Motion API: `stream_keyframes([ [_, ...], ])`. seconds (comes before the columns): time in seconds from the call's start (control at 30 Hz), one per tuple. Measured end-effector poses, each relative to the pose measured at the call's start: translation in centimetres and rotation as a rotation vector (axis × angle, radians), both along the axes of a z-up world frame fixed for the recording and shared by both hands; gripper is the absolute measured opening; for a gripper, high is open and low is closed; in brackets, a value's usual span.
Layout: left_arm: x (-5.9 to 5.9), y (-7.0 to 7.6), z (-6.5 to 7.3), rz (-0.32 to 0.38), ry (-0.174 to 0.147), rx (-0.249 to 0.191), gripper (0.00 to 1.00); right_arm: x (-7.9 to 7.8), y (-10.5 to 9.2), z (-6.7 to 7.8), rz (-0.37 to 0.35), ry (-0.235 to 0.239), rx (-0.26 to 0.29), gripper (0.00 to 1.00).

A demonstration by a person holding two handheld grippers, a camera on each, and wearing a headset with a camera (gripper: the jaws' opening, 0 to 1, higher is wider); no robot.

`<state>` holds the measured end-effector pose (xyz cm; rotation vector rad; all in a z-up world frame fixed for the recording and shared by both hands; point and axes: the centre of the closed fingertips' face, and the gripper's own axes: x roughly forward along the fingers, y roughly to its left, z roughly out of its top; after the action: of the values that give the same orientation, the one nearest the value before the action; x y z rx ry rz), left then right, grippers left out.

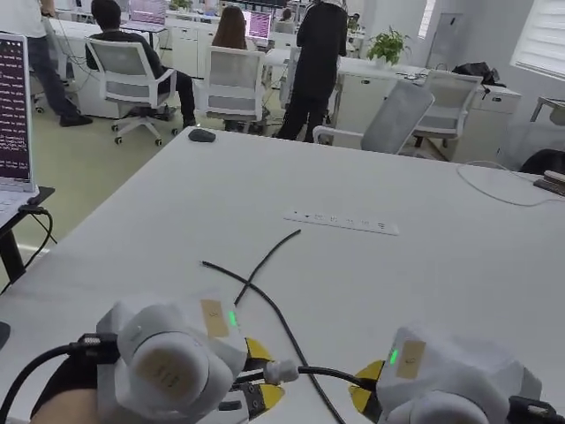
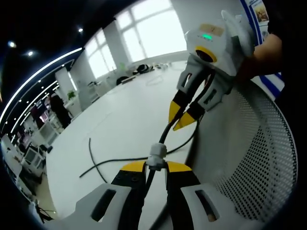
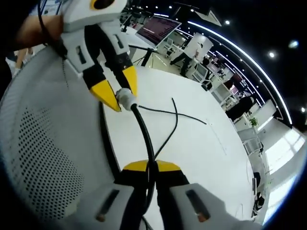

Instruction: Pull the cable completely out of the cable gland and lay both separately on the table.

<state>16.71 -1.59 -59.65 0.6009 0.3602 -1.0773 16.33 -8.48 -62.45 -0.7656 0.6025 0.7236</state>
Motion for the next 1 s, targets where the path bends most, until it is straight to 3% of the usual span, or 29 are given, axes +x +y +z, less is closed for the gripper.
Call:
stream_keyframes([
  [0.03, 0.0, 0.1, 0.0, 0.003, 0.003, 0.0, 0.16, -0.4, 0.2, -0.6, 0.006, 0.051, 0.006, 0.05],
  [0.07, 0.0, 0.1, 0.0, 0.004, 0.009, -0.003, 0.16, -0.4, 0.4, -0.6, 0.002, 0.057, 0.022, 0.11],
  [0.1, 0.0, 0.0, 0.0, 0.003, 0.012, -0.007, 0.16, -0.2, 0.7, -0.3, 0.008, 0.041, 0.038, 0.19],
  [0.17, -0.1, -0.1, -0.1, -0.007, 0.007, 0.0, 0.16, 0.0, 2.0, 0.6, 0.056, -0.008, 0.082, 0.23],
  [0.33, -0.4, -0.3, -0.4, -0.024, 0.007, 0.017, 0.16, -0.6, 3.1, 1.3, 0.122, -0.041, 0.09, 0.21],
  [0.4, -0.7, -0.4, -0.6, -0.036, 0.005, 0.026, 0.16, -0.9, 3.8, 1.8, 0.166, -0.049, 0.126, 0.13],
  [0.43, -0.8, -0.5, -0.6, -0.043, 0.005, 0.028, 0.16, -1.1, 3.9, 1.8, 0.171, -0.037, 0.142, 0.05],
  [0.67, -0.6, -0.4, -0.6, -0.035, 0.014, 0.02, 0.16, -0.8, 3.5, 1.2, 0.151, -0.044, 0.096, 0.02],
  [0.77, -0.3, 0.0, -0.6, -0.014, 0.005, 0.03, 0.15, -0.3, 2.5, 1.0, 0.107, -0.052, 0.064, 0.02],
  [0.87, 0.1, 0.1, -0.1, 0.001, 0.006, 0.004, 0.14, -0.1, 2.2, 0.9, 0.083, -0.046, 0.063, 0.02],
  [1.0, 0.1, 0.1, -0.2, 0.005, 0.003, 0.009, 0.14, -0.2, 2.3, 1.0, 0.086, -0.041, 0.076, 0.02],
])
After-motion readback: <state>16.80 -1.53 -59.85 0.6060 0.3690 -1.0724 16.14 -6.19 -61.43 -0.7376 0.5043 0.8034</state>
